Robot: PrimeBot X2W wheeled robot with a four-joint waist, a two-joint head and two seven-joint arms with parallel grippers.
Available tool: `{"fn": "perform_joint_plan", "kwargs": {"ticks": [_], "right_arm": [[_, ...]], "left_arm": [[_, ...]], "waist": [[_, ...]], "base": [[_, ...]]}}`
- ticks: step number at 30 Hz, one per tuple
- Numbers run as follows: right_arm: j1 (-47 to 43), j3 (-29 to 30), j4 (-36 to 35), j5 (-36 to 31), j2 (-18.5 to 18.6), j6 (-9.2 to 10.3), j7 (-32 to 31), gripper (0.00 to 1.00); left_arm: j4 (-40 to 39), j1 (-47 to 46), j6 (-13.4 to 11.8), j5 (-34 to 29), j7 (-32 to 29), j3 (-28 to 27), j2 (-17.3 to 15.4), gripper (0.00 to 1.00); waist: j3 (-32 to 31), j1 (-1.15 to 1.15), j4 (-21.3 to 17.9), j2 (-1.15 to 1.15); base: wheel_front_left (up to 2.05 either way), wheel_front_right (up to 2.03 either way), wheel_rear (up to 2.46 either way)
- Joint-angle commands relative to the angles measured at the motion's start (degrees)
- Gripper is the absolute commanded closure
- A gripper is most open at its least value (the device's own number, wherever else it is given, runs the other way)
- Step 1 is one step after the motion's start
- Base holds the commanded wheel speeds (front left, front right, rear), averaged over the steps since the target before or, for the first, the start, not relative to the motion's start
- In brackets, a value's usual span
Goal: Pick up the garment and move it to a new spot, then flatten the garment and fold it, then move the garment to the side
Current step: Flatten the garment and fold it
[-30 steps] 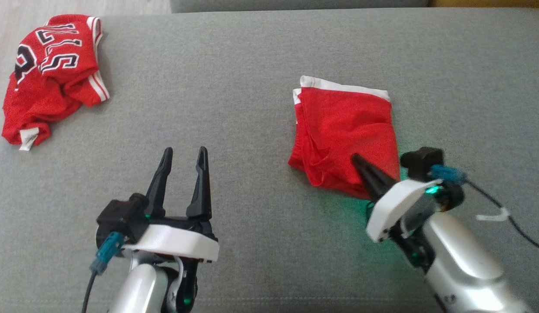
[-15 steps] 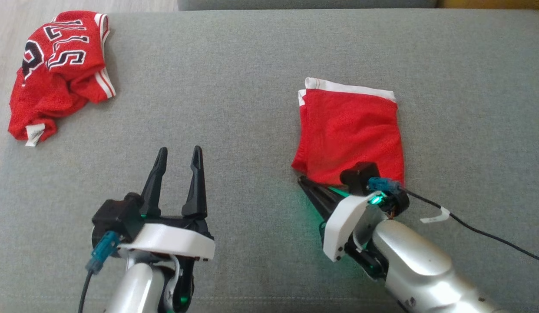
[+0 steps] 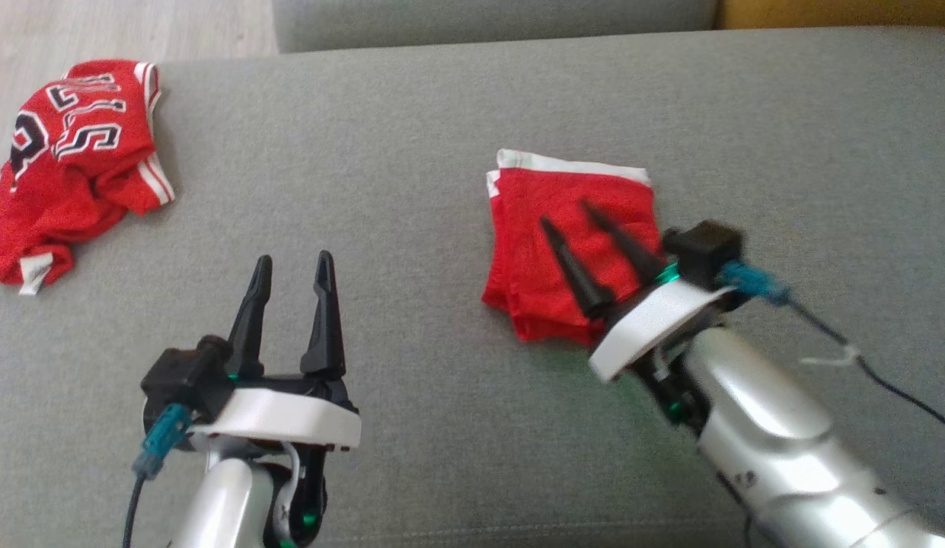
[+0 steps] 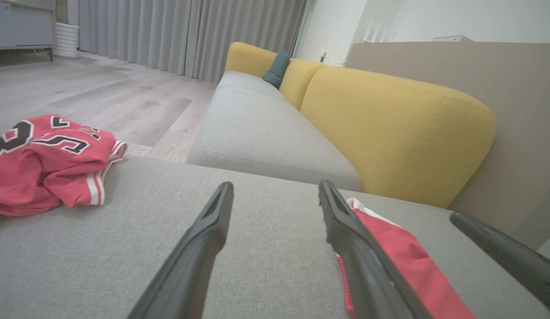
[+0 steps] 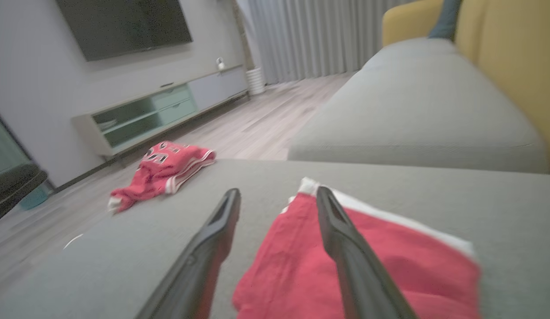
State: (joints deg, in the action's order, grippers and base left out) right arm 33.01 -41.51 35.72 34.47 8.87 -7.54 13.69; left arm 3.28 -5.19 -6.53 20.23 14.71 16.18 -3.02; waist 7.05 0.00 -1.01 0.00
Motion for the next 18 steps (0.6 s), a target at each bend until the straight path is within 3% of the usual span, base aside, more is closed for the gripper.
{"fn": "perform_joint_plan", "kwargs": {"ticks": [1,12,18], "right_arm": [[-1.3,3.9,-2.7,-1.9,0.1,0.05,1.0,0.0],[-12.7,25.0,-12.8,-15.9,-3.2,0.05,1.3,0.0],[-20.3,33.7,-20.3,-22.2,-5.4,0.05,0.5,0.0]], "left_arm": [[-1.9,-1.5,0.4,-0.9,0.3,-2.0,-0.3,0.0],[-0.5,0.3,0.5,-2.2,0.3,-3.0,-0.3,0.0],[-0.4,3.1,0.3,-2.8,0.3,-3.2,-0.2,0.0]], "waist": [[-1.1,0.0,-1.0,0.0],[-4.1,0.0,-2.5,0.0],[-5.0,0.0,-2.3,0.0]], "base": [[0.0,0.0,0.0],[0.0,0.0,0.0],[0.0,0.0,0.0]]}}
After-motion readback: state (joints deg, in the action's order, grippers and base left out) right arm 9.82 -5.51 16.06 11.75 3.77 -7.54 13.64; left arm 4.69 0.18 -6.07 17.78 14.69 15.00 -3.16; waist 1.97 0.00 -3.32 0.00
